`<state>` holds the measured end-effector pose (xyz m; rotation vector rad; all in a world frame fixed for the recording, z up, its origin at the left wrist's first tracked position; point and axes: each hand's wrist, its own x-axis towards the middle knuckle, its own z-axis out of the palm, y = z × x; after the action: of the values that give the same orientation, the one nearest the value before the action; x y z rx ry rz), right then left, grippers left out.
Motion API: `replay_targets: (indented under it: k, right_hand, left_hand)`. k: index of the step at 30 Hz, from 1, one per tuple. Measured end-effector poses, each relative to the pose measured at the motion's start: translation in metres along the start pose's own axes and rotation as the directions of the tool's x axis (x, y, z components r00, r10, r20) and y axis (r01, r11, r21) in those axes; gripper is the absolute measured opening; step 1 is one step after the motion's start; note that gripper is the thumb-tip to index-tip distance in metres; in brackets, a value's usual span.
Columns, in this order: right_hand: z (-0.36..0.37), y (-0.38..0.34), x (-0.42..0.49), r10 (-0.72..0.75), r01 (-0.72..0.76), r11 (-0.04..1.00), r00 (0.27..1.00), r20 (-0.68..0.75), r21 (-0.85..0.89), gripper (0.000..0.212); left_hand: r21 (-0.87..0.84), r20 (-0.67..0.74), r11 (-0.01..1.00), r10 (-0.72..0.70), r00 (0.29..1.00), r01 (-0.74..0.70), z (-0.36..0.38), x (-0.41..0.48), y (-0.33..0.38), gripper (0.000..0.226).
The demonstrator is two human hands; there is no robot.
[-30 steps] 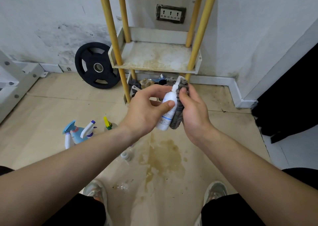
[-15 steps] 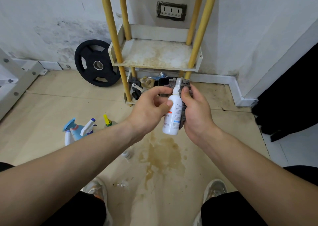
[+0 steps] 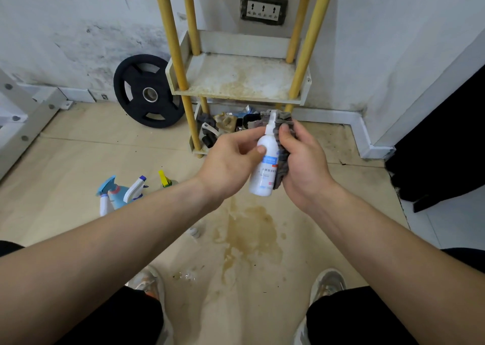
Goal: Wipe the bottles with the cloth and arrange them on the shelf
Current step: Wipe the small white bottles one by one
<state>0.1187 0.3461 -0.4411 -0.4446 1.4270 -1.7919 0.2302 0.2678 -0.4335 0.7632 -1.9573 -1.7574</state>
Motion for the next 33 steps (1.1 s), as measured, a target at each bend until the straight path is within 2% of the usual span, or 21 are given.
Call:
replay_targets:
  k: [2, 7, 13, 16, 18, 20, 24, 28, 33]
  right_hand:
    - [-0.001, 0.0, 0.0, 0.018, -0.018, 0.999, 1.0, -0.012, 0.028, 0.029]
    - [0.005, 0.002, -0.003, 0.051, -0.051, 0.997, 0.999, 0.003, 0.06, 0.029]
    - [0.01, 0.013, -0.006, 0.037, -0.029, 0.986, 0.998, 0.05, -0.162, 0.036]
    - [0.011, 0.024, -0.009, 0.047, -0.031, 0.974, 0.997, 0.067, -0.224, 0.036]
    - [0.011, 0.024, -0.01, 0.053, -0.042, 0.982, 0.997, 0.057, -0.185, 0.031]
    - [0.009, 0.022, -0.008, 0.062, -0.055, 0.99, 0.997, 0.051, -0.131, 0.024]
    - [0.007, 0.018, -0.005, 0.08, -0.078, 0.994, 0.997, 0.023, -0.077, 0.025]
    - [0.007, 0.018, -0.004, 0.11, -0.111, 0.993, 0.994, -0.008, -0.042, 0.026]
    - [0.004, 0.02, -0.002, 0.107, -0.102, 0.991, 0.993, 0.052, -0.086, 0.048]
  left_hand:
    - [0.016, -0.005, 1.0, -0.025, 1.0, 0.025, -0.003, 0.002, 0.001, 0.035]
    - [0.018, -0.094, 0.995, -0.1, 0.991, 0.103, -0.003, 0.004, 0.002, 0.02]
    - [-0.023, -0.217, 0.995, -0.104, 0.971, 0.102, -0.004, 0.007, 0.001, 0.016]
    - [-0.08, -0.259, 0.989, -0.144, 0.955, 0.128, -0.008, 0.008, -0.001, 0.026]
    - [-0.132, -0.232, 0.979, -0.184, 0.955, 0.156, -0.009, 0.008, 0.0, 0.03]
    - [-0.186, -0.166, 0.966, -0.213, 0.963, 0.181, -0.01, 0.008, 0.003, 0.022]
    - [-0.304, -0.106, 0.927, -0.262, 0.959, 0.22, -0.014, 0.009, 0.004, 0.026]
    - [-0.305, -0.084, 0.922, -0.274, 0.958, 0.237, -0.017, 0.007, 0.0, 0.033]
    - [-0.225, -0.051, 0.957, -0.197, 0.979, 0.181, -0.015, 0.006, -0.006, 0.037]
